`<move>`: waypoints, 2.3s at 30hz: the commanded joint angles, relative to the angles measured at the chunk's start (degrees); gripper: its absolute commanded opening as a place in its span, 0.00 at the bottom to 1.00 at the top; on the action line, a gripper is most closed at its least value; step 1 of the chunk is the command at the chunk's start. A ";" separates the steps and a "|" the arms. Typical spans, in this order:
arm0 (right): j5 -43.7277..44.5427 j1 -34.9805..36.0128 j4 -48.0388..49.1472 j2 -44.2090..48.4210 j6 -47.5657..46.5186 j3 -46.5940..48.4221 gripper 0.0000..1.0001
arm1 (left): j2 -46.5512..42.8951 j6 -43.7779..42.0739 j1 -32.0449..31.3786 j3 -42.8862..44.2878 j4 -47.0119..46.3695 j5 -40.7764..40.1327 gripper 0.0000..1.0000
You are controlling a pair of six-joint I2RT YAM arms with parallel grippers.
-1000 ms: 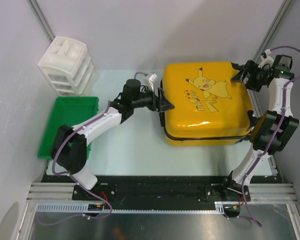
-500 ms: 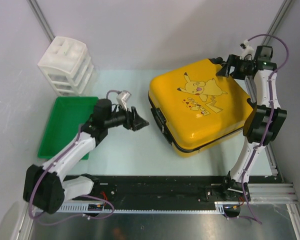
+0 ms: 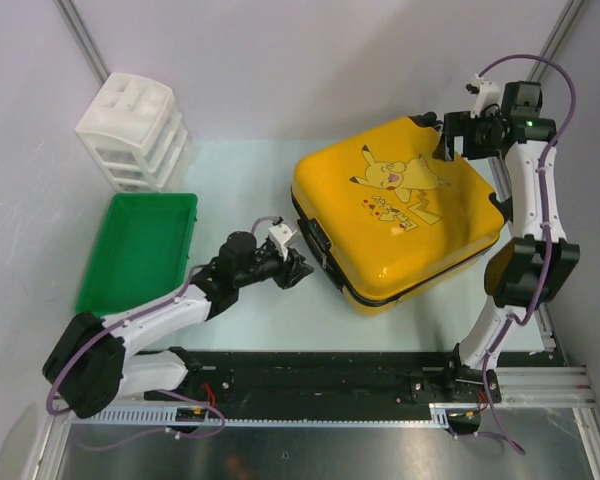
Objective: Open, take out, and arrange the luggage
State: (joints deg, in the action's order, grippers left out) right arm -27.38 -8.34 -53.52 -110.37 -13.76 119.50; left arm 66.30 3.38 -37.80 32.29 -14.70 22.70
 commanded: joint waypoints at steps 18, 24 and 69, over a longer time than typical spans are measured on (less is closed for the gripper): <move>18.32 -8.09 -0.27 32.31 -0.66 -30.19 0.99 | 12.97 2.51 -13.96 6.46 -11.14 -20.59 0.50; 16.13 -11.08 -0.80 34.25 0.58 -35.64 0.99 | 17.45 2.95 -13.97 8.49 -11.14 -25.86 0.43; 15.69 -18.20 4.39 24.15 -5.75 -39.52 0.88 | 16.75 -3.99 -11.33 4.97 -20.19 -21.82 0.34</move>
State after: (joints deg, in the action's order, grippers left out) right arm -18.52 -26.00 -42.24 -82.21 -15.25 82.65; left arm 81.84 0.01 -48.53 34.20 -29.50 3.88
